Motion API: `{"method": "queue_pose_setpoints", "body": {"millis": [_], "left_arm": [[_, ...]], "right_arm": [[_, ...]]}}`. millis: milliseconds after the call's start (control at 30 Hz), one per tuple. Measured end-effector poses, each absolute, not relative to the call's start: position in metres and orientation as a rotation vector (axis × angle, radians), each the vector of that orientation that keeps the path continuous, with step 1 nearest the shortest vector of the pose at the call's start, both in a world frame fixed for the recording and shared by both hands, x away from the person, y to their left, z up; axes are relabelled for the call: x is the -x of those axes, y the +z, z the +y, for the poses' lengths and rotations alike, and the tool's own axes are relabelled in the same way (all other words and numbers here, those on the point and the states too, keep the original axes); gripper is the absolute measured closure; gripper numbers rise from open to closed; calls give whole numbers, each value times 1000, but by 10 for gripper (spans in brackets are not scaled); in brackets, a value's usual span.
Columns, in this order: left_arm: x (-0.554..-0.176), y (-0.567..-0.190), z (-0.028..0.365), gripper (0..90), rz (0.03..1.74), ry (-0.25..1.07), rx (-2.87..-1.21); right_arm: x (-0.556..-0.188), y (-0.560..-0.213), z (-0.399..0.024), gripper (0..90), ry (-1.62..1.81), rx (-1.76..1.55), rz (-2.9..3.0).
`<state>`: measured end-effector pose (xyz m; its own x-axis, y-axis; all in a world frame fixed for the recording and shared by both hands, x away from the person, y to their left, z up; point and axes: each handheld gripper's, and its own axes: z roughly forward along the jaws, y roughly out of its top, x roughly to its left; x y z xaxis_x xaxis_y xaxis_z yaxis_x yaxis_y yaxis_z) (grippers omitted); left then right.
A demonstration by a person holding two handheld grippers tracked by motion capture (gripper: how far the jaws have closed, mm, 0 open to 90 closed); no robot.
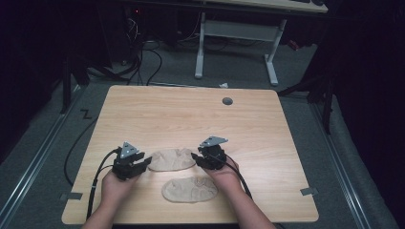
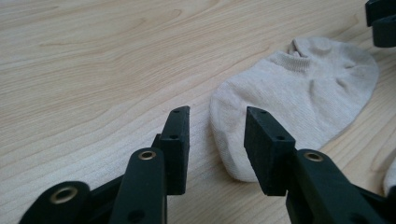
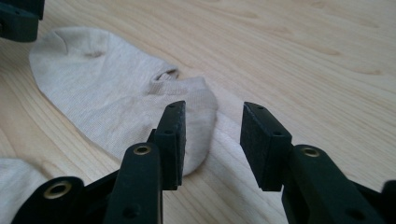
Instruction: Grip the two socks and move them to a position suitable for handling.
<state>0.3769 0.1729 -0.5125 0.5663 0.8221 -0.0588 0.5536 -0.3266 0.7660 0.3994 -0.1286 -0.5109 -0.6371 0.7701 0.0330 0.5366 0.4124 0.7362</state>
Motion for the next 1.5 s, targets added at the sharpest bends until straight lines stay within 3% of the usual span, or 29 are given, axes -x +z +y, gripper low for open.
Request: {"method": "queue_pose_setpoints", "body": {"millis": [333,800,867,1200,1500], "left_arm": [[-382,-522,169,645,1106,426,-2069],[-385,-527,167,858,1123,420,-2066],[-384,-525,167,863,1122,419,-2052],[-375,-512,164,866,1060,423,-2018],[-362,-502,151,866,990,429,-2011]], "right_arm": [[-403,-524,-122,644,1013,-1135,2412],[-401,-527,-121,806,1025,-1106,2432],[-400,-526,-118,858,1011,-1110,2433],[-390,-510,-124,862,1032,-1050,2376],[-356,-496,-146,861,1109,-1022,2299]]}}
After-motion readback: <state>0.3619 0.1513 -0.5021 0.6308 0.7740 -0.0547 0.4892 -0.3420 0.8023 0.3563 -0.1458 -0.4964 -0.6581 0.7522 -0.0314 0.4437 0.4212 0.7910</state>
